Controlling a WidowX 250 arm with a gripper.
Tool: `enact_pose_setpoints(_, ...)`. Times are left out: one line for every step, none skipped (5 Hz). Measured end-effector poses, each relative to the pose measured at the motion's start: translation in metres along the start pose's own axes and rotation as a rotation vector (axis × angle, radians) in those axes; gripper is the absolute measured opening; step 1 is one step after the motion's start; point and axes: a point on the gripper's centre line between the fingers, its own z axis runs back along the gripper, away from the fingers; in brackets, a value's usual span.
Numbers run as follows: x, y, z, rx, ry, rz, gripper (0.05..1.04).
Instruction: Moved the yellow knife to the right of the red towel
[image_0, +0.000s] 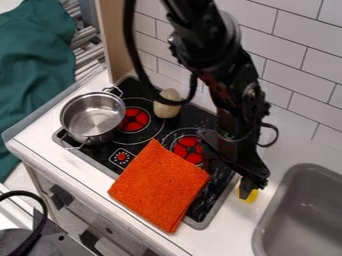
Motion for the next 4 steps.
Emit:
enact_pose_setpoints(0.000, 0.009, 0.023, 0.034, -0.028, 0.010, 1.010)
enact_pose_setpoints(-0.001, 0.019, 0.042, 0.047, -0.079, 0.060, 1.009)
enact_pose_setpoints(-0.003, 0.022, 0.044, 0.046, -0.071, 0.071, 1.009)
enact_pose_setpoints(-0.007, 0.022, 0.045, 0.052, -0.024, 0.092, 1.009)
